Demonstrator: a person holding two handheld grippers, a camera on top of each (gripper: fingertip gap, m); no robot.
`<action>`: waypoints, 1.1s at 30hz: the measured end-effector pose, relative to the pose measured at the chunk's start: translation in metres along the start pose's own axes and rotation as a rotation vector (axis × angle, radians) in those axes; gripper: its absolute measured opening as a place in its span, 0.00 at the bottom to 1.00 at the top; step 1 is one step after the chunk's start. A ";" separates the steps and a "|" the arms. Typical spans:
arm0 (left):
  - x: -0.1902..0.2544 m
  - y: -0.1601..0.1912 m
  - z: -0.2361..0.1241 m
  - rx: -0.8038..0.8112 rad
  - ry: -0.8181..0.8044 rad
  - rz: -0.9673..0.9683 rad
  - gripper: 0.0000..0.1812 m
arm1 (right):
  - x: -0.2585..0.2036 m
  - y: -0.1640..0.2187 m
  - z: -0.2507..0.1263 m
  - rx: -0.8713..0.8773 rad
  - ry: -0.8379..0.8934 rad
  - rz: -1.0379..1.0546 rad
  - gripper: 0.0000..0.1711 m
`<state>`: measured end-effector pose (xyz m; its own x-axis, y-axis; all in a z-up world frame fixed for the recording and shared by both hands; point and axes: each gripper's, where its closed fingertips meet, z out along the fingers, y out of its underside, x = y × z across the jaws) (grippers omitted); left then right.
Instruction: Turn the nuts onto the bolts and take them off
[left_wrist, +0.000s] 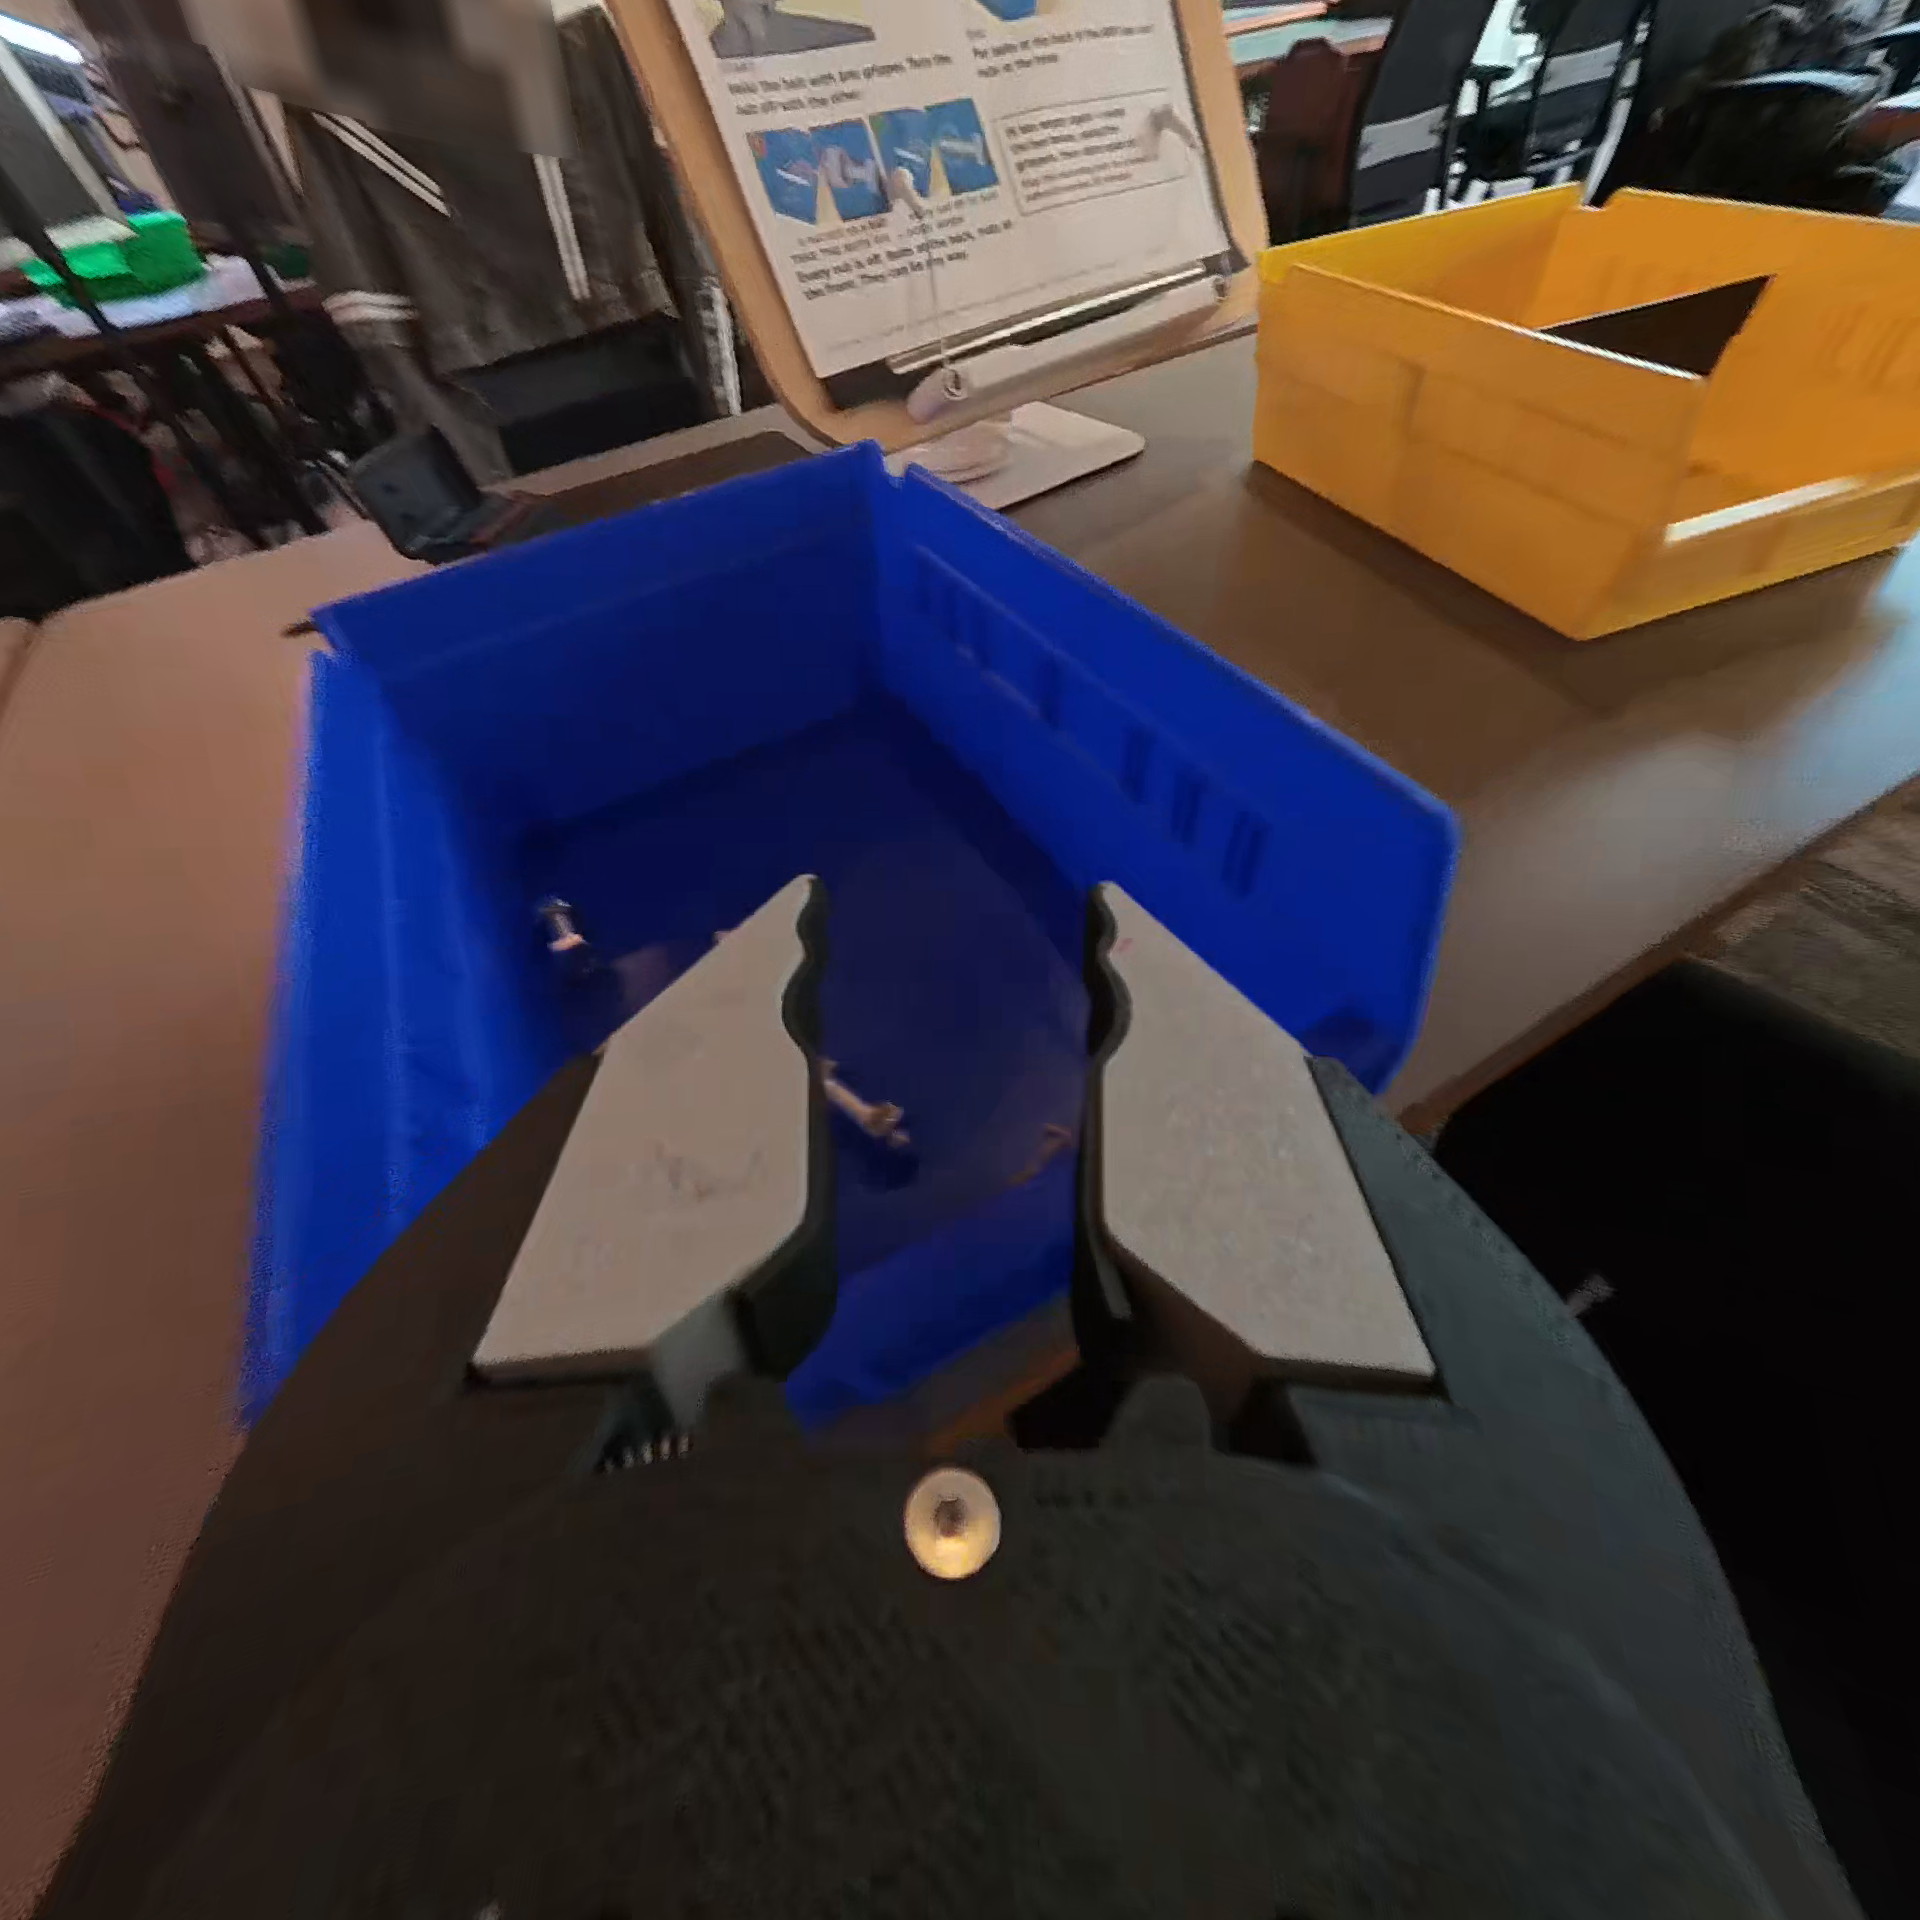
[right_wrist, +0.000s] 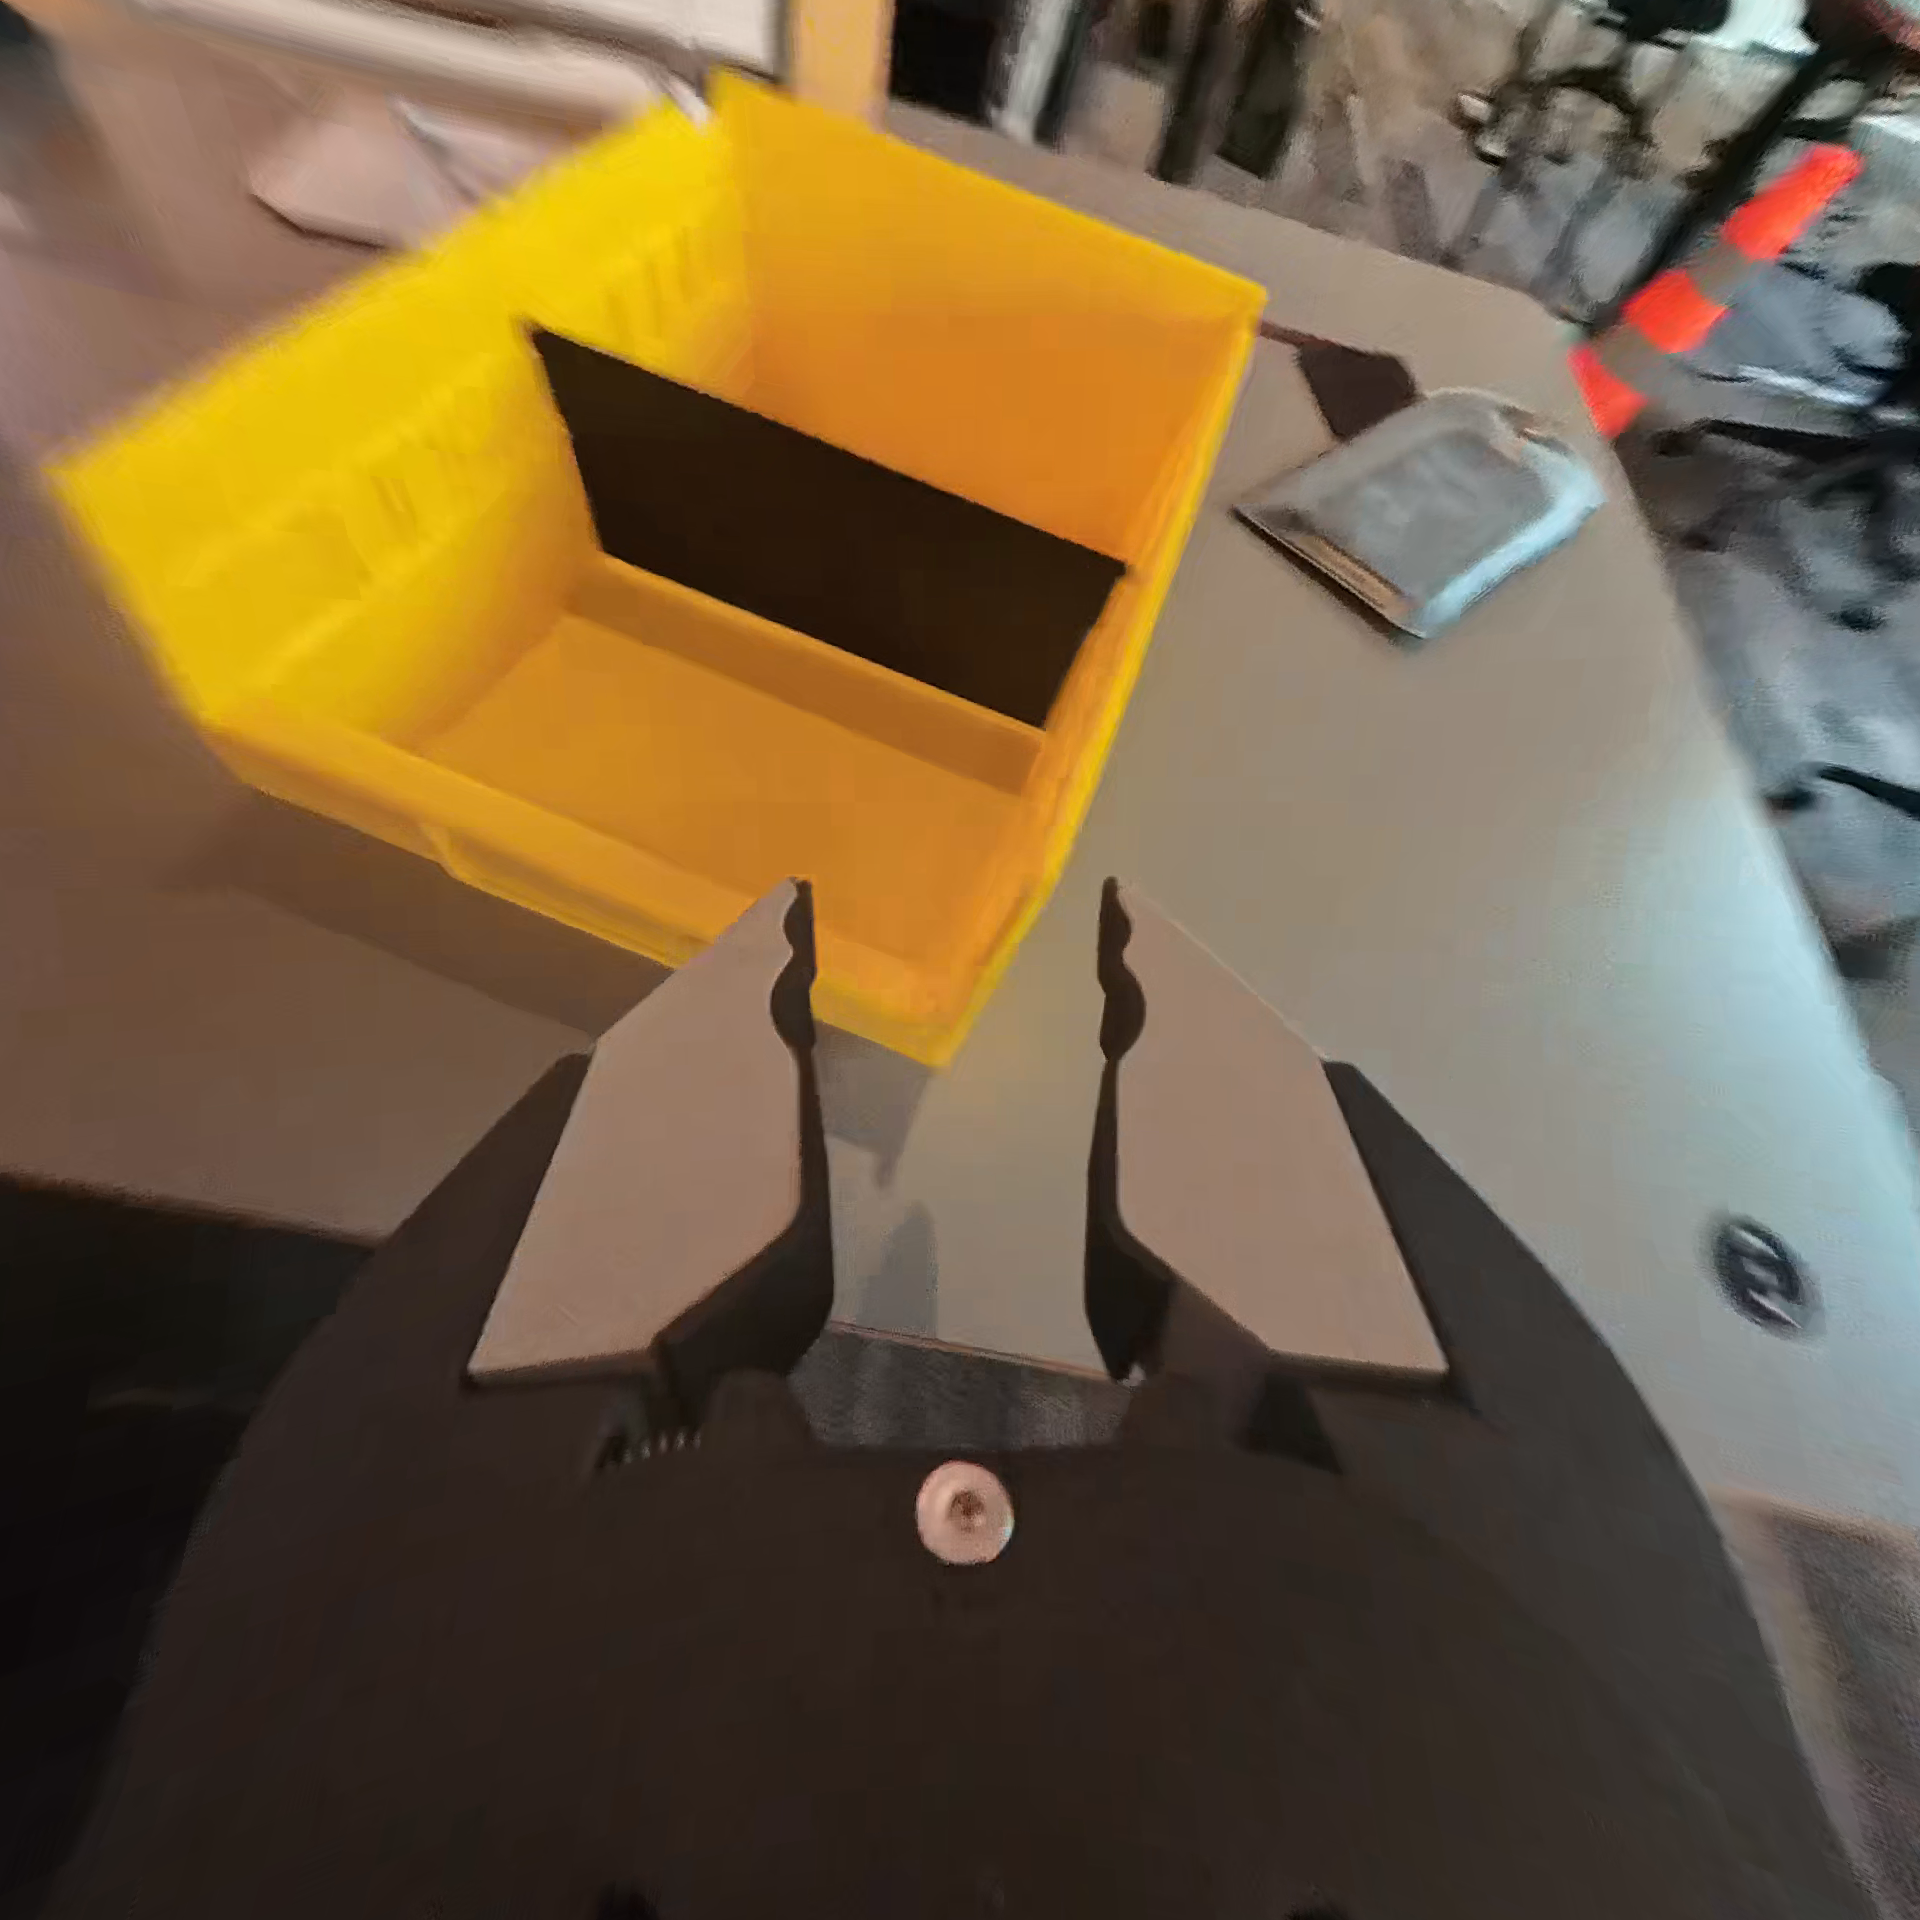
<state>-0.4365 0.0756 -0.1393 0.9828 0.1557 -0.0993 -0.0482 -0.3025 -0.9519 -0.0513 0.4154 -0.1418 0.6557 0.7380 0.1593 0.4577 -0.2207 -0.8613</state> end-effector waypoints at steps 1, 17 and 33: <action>0.012 0.001 0.000 -0.008 0.034 -0.011 0.29 | -0.012 -0.008 -0.006 0.046 -0.086 0.022 0.31; 0.013 0.015 0.042 -0.026 -0.320 0.046 0.01 | -0.176 -0.012 0.081 0.037 -0.169 -0.219 0.11; -0.036 0.008 0.022 0.003 -0.350 -0.116 0.12 | -0.038 0.032 0.039 -0.024 0.244 -0.259 0.04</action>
<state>-0.4764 0.0885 -0.1498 0.8612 0.5014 -0.0838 0.0584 -0.2614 -0.9635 -0.0843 0.4051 -0.1944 0.6390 0.5978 0.4840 0.6395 -0.0632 -0.7662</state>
